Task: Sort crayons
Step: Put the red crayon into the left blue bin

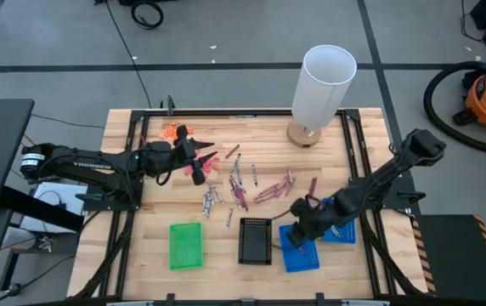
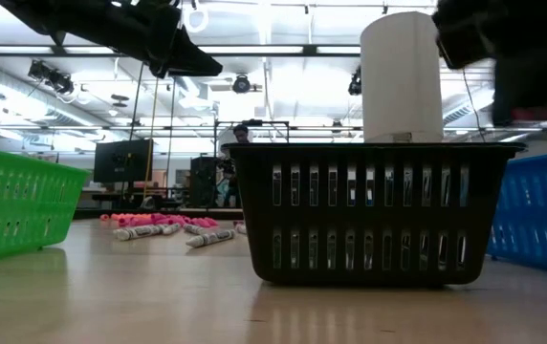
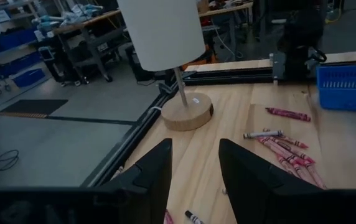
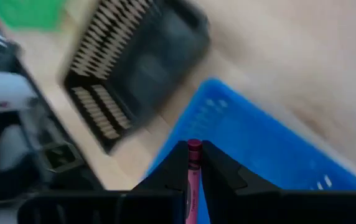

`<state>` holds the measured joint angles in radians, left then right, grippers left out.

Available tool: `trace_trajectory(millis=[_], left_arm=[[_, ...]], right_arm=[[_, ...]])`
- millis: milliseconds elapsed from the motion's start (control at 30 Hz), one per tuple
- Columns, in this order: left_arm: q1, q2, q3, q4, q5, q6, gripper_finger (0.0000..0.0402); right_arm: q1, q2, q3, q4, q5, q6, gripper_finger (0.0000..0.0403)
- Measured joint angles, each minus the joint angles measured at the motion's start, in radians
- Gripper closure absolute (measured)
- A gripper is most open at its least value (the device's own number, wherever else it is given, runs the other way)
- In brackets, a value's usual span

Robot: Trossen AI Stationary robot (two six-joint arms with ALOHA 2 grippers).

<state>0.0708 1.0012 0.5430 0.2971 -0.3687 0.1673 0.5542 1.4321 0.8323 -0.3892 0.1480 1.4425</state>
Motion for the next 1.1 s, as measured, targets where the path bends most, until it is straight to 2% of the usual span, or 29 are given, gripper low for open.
trace_trajectory(millis=[133,300,400,533,800,1100], left_arm=[[0.000,0.000,0.000,0.038,0.000,0.000,0.0257],[0.000,0.000,0.000,0.051,0.000,0.008,0.0257],[0.000,0.000,0.000,0.055,0.001,0.008,0.0257],[0.000,0.000,0.000,0.081,0.001,0.005,0.0257],[-0.001,0.000,0.000,0.084,0.004,-0.021,0.0257],[-0.001,0.000,0.000,0.074,0.004,-0.024,0.0257]], right_arm=[[0.008,0.081,0.000,0.014,-0.049,0.002,0.0359],[0.008,0.136,0.000,0.021,-0.072,-0.016,0.0326],[0.001,0.132,0.000,0.014,-0.107,-0.038,0.0307],[-0.022,0.067,0.000,-0.021,-0.135,-0.094,0.0298],[-0.129,-0.085,0.000,-0.197,-0.005,-0.257,0.0302],[-0.348,-0.050,0.000,-0.324,0.063,-0.435,0.0302]])
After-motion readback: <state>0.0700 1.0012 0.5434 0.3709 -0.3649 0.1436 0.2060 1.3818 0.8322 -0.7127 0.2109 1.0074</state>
